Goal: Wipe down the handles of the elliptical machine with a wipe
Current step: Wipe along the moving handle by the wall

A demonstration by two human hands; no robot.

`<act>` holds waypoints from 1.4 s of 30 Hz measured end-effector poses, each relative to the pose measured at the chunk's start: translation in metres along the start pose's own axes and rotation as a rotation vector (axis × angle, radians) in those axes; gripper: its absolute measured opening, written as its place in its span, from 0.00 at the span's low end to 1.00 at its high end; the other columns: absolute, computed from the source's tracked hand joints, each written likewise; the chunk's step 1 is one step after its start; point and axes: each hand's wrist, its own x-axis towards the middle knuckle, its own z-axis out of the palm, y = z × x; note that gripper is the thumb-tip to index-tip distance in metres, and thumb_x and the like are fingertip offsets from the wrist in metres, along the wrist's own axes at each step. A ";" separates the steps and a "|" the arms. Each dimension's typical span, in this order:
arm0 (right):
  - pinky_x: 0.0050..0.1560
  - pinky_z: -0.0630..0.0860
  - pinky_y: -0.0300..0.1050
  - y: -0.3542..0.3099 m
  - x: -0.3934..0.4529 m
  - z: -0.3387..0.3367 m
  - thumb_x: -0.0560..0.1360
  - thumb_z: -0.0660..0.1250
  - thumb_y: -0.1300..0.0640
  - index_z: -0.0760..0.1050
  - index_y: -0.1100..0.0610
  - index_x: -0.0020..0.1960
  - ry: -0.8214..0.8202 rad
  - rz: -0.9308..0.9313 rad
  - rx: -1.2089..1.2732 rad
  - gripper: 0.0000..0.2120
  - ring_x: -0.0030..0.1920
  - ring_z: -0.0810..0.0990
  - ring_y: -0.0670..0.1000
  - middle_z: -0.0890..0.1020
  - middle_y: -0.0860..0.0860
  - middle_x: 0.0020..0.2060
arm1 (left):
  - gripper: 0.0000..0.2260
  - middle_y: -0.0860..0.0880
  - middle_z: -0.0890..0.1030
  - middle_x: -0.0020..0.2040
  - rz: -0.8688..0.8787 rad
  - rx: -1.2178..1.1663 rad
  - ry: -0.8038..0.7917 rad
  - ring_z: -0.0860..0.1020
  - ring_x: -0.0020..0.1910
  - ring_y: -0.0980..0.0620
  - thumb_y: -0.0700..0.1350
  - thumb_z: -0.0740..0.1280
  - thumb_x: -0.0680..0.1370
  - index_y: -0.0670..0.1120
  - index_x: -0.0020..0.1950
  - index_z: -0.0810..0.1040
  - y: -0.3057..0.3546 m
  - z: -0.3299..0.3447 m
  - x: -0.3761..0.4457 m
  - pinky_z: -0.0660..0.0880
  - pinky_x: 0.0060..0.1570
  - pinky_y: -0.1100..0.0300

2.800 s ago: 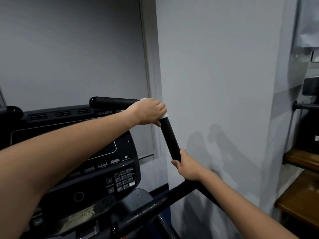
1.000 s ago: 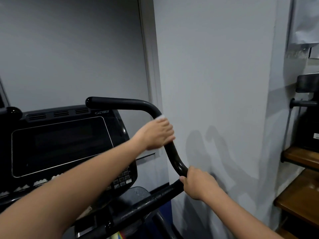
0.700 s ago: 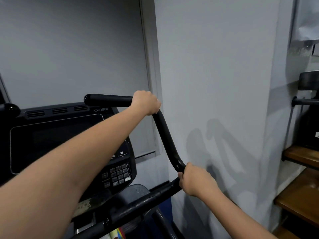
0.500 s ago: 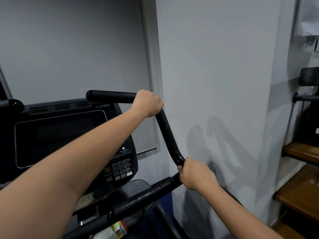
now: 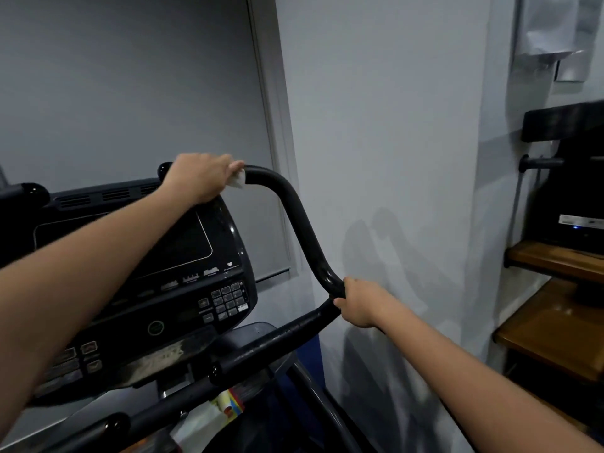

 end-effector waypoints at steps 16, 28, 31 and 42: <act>0.47 0.75 0.51 0.024 -0.026 0.006 0.81 0.56 0.42 0.69 0.57 0.60 0.124 -0.021 -0.076 0.19 0.46 0.76 0.58 0.80 0.57 0.53 | 0.07 0.43 0.79 0.49 -0.004 0.012 -0.077 0.79 0.43 0.39 0.44 0.55 0.81 0.44 0.54 0.70 0.031 -0.012 0.009 0.71 0.36 0.52; 0.47 0.75 0.50 0.026 -0.029 0.003 0.80 0.59 0.41 0.71 0.55 0.59 0.105 0.016 0.019 0.19 0.45 0.75 0.56 0.78 0.53 0.48 | 0.18 0.41 0.80 0.52 0.111 -0.218 0.069 0.79 0.50 0.39 0.55 0.64 0.80 0.41 0.58 0.73 0.004 0.010 0.002 0.72 0.48 0.47; 0.50 0.77 0.52 0.025 -0.024 0.003 0.79 0.59 0.40 0.70 0.55 0.59 0.074 0.029 0.032 0.19 0.46 0.76 0.56 0.75 0.51 0.46 | 0.17 0.39 0.80 0.52 0.114 -0.193 0.073 0.79 0.51 0.38 0.53 0.66 0.80 0.40 0.57 0.73 -0.022 0.015 -0.010 0.73 0.50 0.47; 0.43 0.75 0.47 0.015 -0.006 -0.001 0.80 0.60 0.43 0.69 0.58 0.62 -0.006 0.049 -0.041 0.20 0.38 0.78 0.54 0.78 0.53 0.45 | 0.16 0.39 0.78 0.53 0.137 -0.016 0.081 0.78 0.51 0.39 0.52 0.64 0.81 0.39 0.57 0.72 0.014 0.008 0.001 0.70 0.51 0.50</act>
